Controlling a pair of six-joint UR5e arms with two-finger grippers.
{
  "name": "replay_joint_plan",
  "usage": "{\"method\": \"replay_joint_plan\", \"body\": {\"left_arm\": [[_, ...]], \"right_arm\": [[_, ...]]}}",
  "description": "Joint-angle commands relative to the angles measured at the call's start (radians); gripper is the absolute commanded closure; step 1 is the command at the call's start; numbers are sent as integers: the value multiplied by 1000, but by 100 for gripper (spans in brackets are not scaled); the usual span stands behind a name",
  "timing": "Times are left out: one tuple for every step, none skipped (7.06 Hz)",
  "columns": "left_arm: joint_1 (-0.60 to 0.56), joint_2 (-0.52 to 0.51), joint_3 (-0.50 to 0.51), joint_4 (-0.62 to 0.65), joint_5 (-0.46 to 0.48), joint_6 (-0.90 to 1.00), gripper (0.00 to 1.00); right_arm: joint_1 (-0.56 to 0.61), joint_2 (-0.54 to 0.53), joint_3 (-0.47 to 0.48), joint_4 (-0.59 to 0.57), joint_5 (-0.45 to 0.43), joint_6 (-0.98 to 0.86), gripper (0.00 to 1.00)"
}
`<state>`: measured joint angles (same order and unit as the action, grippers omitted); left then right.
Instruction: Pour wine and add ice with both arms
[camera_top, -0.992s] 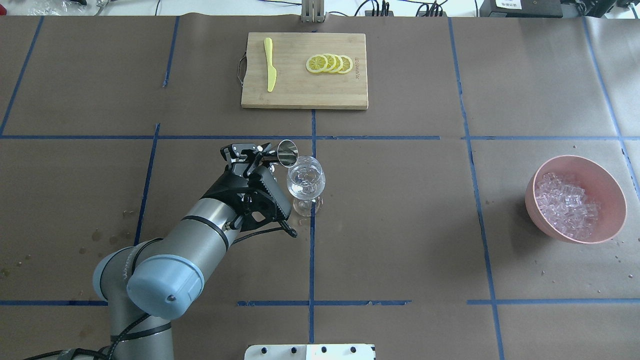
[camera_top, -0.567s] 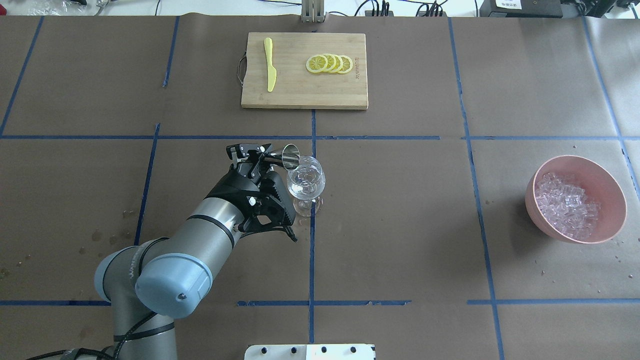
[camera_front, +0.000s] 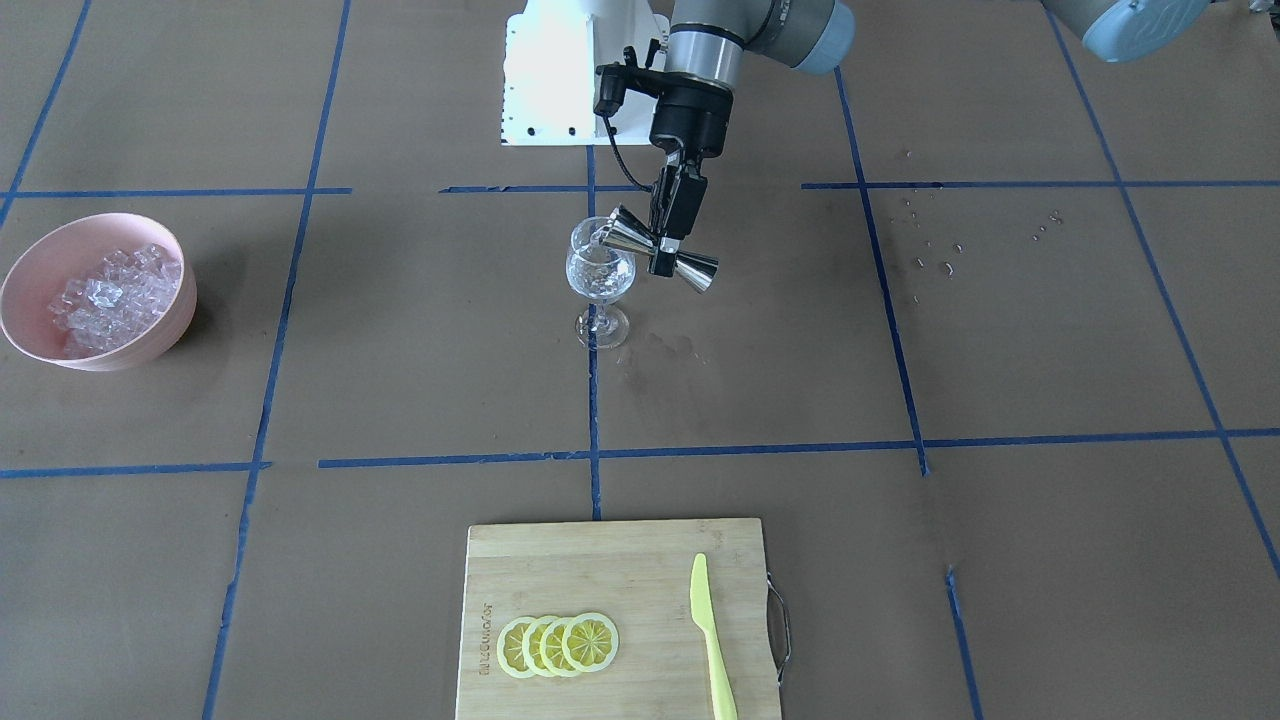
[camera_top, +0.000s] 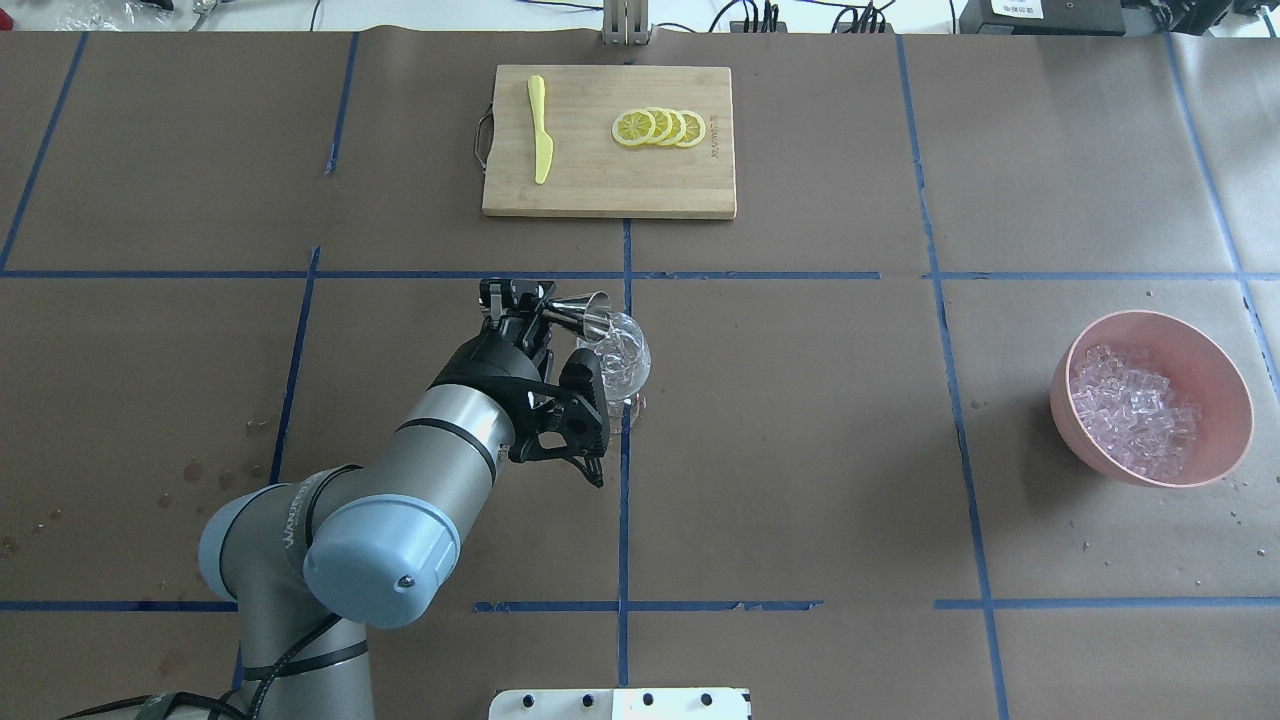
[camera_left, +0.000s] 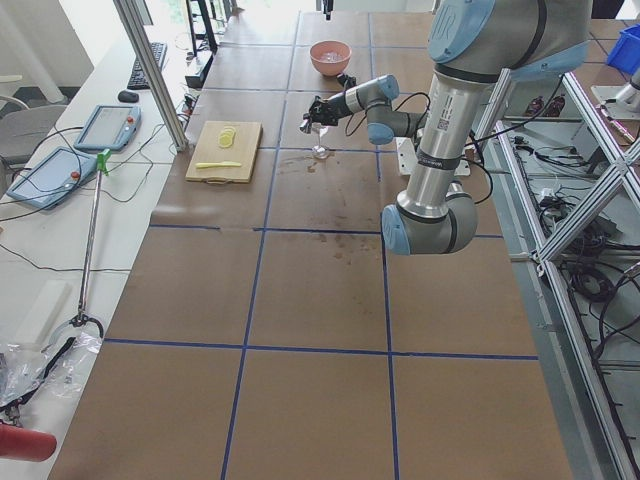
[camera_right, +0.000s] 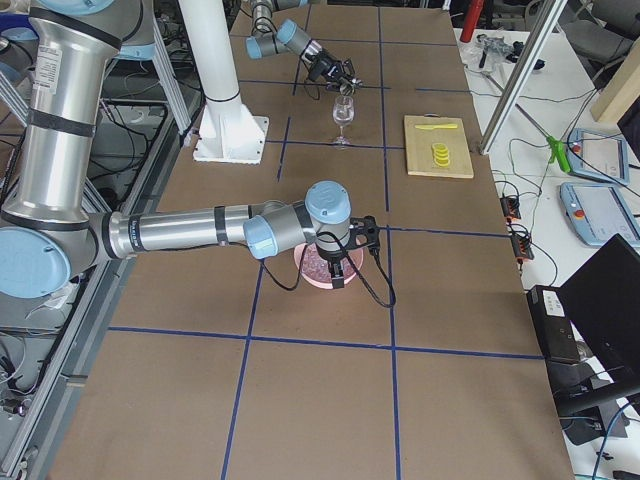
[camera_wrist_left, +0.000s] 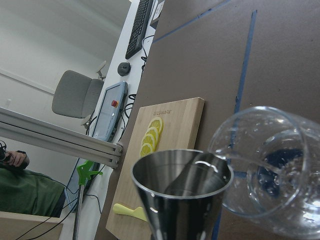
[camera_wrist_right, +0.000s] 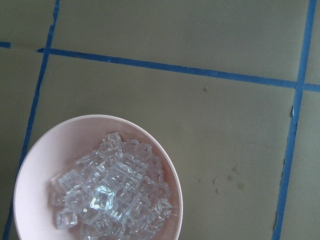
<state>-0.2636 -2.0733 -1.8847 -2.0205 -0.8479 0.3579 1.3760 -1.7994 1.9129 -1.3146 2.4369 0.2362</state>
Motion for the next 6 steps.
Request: {"method": "replay_joint_plan", "body": {"left_arm": [[-8,-7,-33,87,0,88,100],[-8,-7,-42,101,0,119,100],[-9,-17,-42,129,0,191,100],[-16,-43,-43,153,-2,241,100],[-14,-53,-44,190,-6,257,100],[-17,-74,-56,216,-8,323,100]], "right_arm": [[0,0,0,2,1,0,0],[0,0,0,0,2,0,0],[0,0,0,0,2,0,0],[0,-2,-2,0,2,0,0],[0,-2,-3,0,2,0,0],[0,-2,-5,0,1,0,0]]}}
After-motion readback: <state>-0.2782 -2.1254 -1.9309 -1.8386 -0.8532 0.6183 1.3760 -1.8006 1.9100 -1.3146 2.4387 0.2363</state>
